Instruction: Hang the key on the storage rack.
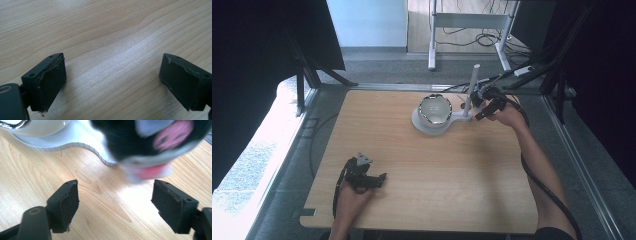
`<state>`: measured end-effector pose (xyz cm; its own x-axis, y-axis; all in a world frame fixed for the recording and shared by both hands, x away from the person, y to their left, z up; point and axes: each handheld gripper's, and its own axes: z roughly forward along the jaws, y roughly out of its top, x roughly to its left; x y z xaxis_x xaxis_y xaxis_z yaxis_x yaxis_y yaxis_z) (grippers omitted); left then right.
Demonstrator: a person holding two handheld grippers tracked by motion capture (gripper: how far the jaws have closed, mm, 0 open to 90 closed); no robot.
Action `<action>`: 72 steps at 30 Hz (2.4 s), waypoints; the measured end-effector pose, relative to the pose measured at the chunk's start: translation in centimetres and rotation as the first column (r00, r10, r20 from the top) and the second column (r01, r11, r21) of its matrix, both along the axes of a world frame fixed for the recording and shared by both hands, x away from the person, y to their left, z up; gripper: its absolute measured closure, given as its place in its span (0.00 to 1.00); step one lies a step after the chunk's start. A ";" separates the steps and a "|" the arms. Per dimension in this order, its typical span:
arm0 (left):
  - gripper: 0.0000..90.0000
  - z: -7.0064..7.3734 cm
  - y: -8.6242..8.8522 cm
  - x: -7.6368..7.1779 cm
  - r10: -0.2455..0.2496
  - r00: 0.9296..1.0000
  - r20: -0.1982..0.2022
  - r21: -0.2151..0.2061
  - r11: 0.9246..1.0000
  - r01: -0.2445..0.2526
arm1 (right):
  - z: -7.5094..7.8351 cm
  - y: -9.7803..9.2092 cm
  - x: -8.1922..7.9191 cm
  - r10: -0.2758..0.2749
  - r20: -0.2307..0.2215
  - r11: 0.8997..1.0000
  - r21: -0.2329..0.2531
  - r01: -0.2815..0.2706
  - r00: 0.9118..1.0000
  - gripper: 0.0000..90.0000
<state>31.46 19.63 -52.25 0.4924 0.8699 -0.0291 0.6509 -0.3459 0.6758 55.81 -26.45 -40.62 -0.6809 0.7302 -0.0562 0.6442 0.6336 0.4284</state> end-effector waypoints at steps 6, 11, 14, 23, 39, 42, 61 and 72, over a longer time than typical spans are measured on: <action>0.08 0.0 0.0 0.0 0.000 1.000 0.000 0.000 1.000 0.000 | 0.2 0.0 -0.6 0.015 0.003 1.000 -0.013 -0.015 1.000 0.15; 0.08 0.0 0.0 0.0 0.000 1.000 0.000 0.000 1.000 0.000 | 0.2 0.2 -1.3 0.058 -0.009 0.997 -0.048 -0.059 0.998 0.07; 0.08 0.0 0.0 0.0 0.000 1.000 0.000 0.000 1.000 0.000 | 0.3 0.4 -1.9 0.082 -0.003 0.995 -0.057 -0.082 0.997 0.05; 0.08 0.0 0.0 0.0 0.000 1.000 0.000 0.000 1.000 0.000 | 0.7 0.6 -3.5 0.120 -0.012 0.989 -0.083 -0.121 0.993 0.08; 0.08 0.0 0.0 0.0 0.001 1.000 -0.001 0.000 1.000 -0.001 | 0.8 1.4 -7.5 0.202 0.037 0.978 -0.066 -0.199 0.979 0.06; 0.08 0.0 0.0 0.0 0.000 1.000 -0.001 -0.001 1.000 0.000 | 0.7 1.5 -8.1 0.211 0.041 0.976 -0.066 -0.208 0.977 0.06; 0.08 0.0 0.0 0.0 0.000 1.000 0.000 0.000 1.000 0.000 | -0.7 0.4 -11.4 0.201 0.072 0.980 -0.025 -0.200 0.977 0.01; 0.08 0.0 0.0 0.0 0.000 1.000 0.000 0.000 1.000 0.000 | -1.2 -0.3 -13.5 0.189 0.097 0.982 -0.010 -0.189 0.977 0.03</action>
<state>31.46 19.63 -52.24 0.4927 0.8697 -0.0289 0.6510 -0.3464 0.6754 42.36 -26.78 -41.83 -0.7980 0.5886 -0.1295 0.4678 0.7403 0.4828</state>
